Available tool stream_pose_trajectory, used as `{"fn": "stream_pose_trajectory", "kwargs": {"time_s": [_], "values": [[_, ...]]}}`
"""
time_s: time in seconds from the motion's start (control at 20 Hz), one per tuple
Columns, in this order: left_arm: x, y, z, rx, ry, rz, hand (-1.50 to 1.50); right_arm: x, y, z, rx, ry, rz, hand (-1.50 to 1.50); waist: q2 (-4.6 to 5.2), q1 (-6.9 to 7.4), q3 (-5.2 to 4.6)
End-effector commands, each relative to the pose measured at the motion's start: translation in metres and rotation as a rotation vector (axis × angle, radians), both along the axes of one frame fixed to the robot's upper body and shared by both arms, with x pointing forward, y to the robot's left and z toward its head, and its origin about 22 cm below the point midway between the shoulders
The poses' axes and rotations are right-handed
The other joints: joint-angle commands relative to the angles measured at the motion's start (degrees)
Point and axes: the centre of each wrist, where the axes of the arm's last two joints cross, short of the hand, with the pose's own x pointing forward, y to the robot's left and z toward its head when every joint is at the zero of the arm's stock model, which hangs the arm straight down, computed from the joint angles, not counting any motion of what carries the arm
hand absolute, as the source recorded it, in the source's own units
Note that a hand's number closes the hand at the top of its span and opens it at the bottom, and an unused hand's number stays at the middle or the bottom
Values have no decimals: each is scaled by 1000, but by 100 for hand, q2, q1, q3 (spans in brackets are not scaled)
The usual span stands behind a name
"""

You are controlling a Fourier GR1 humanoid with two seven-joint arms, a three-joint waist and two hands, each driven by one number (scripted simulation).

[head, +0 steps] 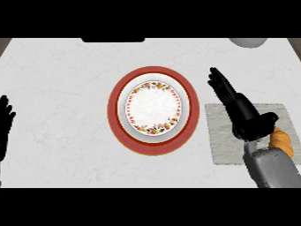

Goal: Pick the croissant from the placemat and place it in the plate

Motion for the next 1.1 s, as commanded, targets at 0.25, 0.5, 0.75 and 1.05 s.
{"fn": "stream_pose_trajectory", "kwargs": {"time_s": [0.25, 0.5, 0.75, 1.05], "values": [[32, -53, 43, 85, -258, -321, 0, 23, -76, 25, 243, -33, -804, -150, -66, -432, 20], [35, -71, 40, 37, -242, -425, 0, -4, -98, -42, -377, 135, -999, -150, 1, -164, 1], [47, -107, 21, 17, -216, -470, 0, -21, -46, -71, -405, 100, -1056, -150, -52, -6, 13], [41, -90, 17, 20, -220, -465, 0, -41, -71, -36, -643, 26, -1171, -150, -80, -28, 2]]}}
